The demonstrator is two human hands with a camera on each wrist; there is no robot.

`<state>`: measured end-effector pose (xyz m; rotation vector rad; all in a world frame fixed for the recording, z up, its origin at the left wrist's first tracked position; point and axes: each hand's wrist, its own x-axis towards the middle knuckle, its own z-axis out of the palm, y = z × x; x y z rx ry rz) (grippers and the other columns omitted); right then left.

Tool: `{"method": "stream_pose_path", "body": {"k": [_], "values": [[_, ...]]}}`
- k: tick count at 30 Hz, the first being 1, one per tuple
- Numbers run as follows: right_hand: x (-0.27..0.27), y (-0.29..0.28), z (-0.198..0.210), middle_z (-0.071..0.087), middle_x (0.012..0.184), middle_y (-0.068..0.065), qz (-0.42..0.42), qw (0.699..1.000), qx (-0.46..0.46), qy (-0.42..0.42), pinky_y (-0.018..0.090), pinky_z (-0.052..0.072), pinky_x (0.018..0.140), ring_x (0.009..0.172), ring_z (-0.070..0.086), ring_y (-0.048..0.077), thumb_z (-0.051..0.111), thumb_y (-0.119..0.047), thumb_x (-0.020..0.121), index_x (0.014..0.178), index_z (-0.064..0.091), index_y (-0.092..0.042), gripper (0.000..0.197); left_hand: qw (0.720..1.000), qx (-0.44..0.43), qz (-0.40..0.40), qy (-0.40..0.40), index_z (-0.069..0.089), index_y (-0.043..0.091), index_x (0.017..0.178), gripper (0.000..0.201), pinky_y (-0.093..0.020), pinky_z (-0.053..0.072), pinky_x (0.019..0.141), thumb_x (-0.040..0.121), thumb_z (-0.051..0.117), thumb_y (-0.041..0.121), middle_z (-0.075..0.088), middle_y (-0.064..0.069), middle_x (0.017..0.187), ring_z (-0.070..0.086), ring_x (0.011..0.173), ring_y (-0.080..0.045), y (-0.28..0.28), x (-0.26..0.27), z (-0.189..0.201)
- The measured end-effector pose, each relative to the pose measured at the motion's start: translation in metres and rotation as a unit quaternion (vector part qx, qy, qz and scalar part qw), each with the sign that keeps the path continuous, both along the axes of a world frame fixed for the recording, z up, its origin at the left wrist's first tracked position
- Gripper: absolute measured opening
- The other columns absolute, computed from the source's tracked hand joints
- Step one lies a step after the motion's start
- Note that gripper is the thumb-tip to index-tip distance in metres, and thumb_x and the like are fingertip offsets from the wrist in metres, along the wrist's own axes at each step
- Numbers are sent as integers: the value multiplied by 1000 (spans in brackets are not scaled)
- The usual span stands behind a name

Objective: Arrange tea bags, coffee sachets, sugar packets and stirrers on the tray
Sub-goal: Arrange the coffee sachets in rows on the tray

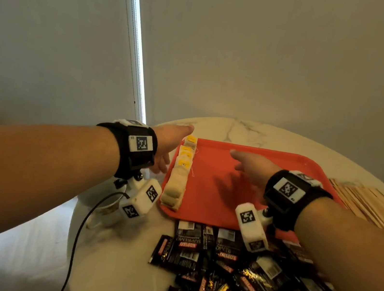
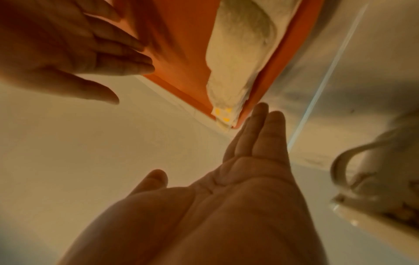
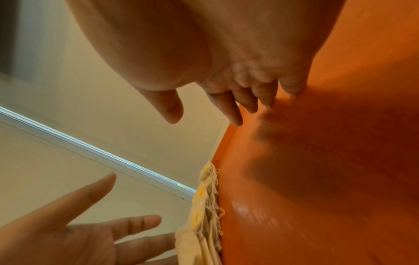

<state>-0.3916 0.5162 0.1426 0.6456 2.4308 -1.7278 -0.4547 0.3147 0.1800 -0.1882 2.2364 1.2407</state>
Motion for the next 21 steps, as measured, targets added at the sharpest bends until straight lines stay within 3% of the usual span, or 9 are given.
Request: {"method": "stream_pose_path", "body": {"k": [3, 5, 7, 10, 13, 14, 16, 18, 21], "values": [[11, 3, 11, 55, 142, 3, 8, 1000, -26, 0, 44, 36, 112, 135, 46, 25, 59, -47, 99, 135, 60, -13, 49, 986, -42, -21, 159, 42, 13, 156, 82, -49, 48, 108, 97, 52, 70, 52, -19, 151, 58, 126, -38, 1, 21, 13], [23, 2, 23, 59, 139, 1, 40, 999, 15, 11, 45, 42, 109, 130, 53, 22, 61, -43, 98, 129, 64, -14, 43, 956, -61, -35, 285, 61, 17, 136, 63, -48, 51, 105, 95, 58, 66, 65, -9, 134, 64, 117, -28, -2, 44, 26], [41, -1, 37, 66, 127, -3, 93, 991, 91, 25, 44, 48, 103, 118, 62, 17, 66, -41, 96, 124, 67, -18, 37, 937, -48, -54, 340, 67, 20, 115, 45, -49, 58, 97, 93, 65, 59, 72, -3, 114, 69, 105, -23, -6, 76, 35], [75, -3, 47, 70, 111, -10, 188, 958, 216, 25, 43, 56, 94, 108, 65, 11, 72, -49, 89, 117, 71, -27, 35, 941, -42, -123, 314, 68, 21, 103, 33, -47, 64, 84, 90, 76, 50, 75, -6, 99, 74, 94, -25, -17, 139, 29], [116, -2, 47, 67, 124, -11, 278, 896, 346, -15, 35, 54, 93, 112, 62, 12, 74, -58, 83, 123, 68, -37, 46, 907, -193, -265, 265, 61, 32, 107, 49, -30, 58, 74, 76, 81, 64, 70, 8, 106, 69, 91, -11, -35, 195, 10], [128, -1, 46, 63, 133, -11, 301, 877, 372, -33, 32, 48, 96, 118, 59, 13, 75, -59, 81, 130, 64, -39, 54, 895, -233, -295, 242, 56, 37, 112, 59, -25, 54, 77, 70, 84, 67, 65, 14, 112, 64, 95, -4, -42, 210, 3], [145, 4, 42, 51, 148, -10, 335, 853, 394, -76, 35, 39, 105, 131, 50, 16, 80, -60, 75, 144, 49, -42, 78, 888, -254, -315, 217, 47, 42, 129, 88, -28, 53, 92, 57, 91, 68, 55, 21, 127, 57, 108, -4, -50, 223, -12], [159, 10, 36, 46, 152, -10, 362, 838, 390, -120, 42, 38, 113, 133, 48, 18, 88, -57, 66, 152, 35, -48, 102, 899, -256, -298, 196, 40, 42, 137, 106, -31, 50, 99, 51, 98, 61, 51, 19, 131, 53, 115, -9, -54, 223, -23], [171, 11, 25, 48, 149, -14, 400, 803, 416, -149, 45, 42, 113, 132, 49, 18, 96, -47, 57, 154, 21, -52, 123, 960, -187, -185, 97, 37, 37, 139, 95, -35, 58, 87, 66, 98, 38, 51, 10, 115, 55, 113, -19, -46, 212, -29]]}}
